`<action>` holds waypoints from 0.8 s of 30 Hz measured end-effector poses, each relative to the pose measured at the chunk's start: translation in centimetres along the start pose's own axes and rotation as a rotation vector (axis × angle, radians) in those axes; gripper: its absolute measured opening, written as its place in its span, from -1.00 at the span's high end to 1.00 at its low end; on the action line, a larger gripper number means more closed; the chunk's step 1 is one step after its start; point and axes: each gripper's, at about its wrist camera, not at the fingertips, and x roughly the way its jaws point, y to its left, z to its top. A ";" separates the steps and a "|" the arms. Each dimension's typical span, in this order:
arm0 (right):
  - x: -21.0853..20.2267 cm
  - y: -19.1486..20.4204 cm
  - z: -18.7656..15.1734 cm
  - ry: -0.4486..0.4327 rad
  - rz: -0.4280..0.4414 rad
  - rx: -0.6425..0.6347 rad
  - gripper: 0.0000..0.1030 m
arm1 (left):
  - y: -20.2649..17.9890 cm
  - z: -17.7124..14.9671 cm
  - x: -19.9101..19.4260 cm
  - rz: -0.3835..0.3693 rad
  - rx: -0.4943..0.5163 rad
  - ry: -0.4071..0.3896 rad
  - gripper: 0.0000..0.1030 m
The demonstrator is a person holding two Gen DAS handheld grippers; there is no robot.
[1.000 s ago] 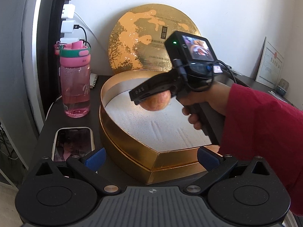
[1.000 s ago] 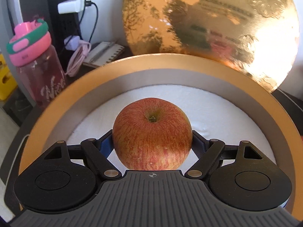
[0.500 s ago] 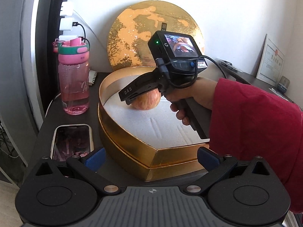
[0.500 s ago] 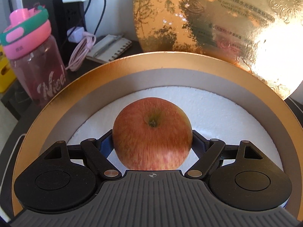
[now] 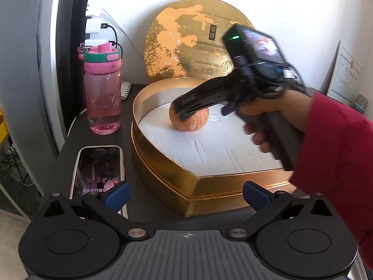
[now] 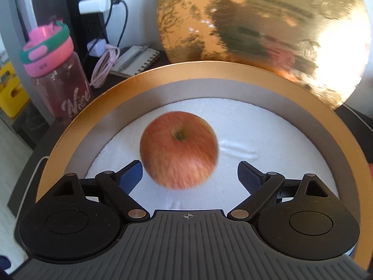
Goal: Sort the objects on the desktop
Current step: 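Withdraw the right gripper from the box toward the remaining apples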
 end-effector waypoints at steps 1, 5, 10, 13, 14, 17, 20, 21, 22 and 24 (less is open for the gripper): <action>-0.9 -0.4 -0.5 -0.009 0.006 0.015 -0.79 | -0.2 0.0 -0.1 0.003 0.002 0.001 -0.99; -4.8 -2.5 -2.8 -0.055 0.037 0.081 -0.82 | -1.2 -0.2 -0.6 0.008 0.021 0.001 -0.99; -9.8 -5.9 -6.2 -0.124 0.042 0.185 -0.84 | -3.2 -0.5 -1.1 0.002 0.064 0.002 -0.99; -12.4 -8.0 -8.4 -0.155 0.034 0.256 -0.89 | -4.6 -0.7 -1.2 -0.006 0.096 0.004 -0.99; -13.1 -8.7 -9.2 -0.164 0.029 0.275 -0.91 | -5.0 -0.8 -1.2 -0.008 0.106 0.006 -0.99; -15.2 -10.3 -11.7 -0.188 0.019 0.317 -0.92 | -6.4 -0.9 -1.1 -0.009 0.130 0.013 -0.99; -16.4 -11.3 -13.9 -0.194 0.020 0.347 -0.92 | -7.6 -0.9 -1.0 -0.005 0.150 0.020 -0.99; -16.5 -11.4 -14.5 -0.190 0.019 0.353 -0.92 | -8.0 -0.9 -0.9 -0.004 0.157 0.023 -0.99; -16.7 -11.6 -15.2 -0.185 0.019 0.358 -0.92 | -8.5 -0.9 -0.9 -0.007 0.167 0.021 -0.99; -16.9 -11.9 -16.2 -0.179 0.016 0.369 -0.92 | -9.5 -0.8 -1.0 -0.025 0.195 0.011 -0.99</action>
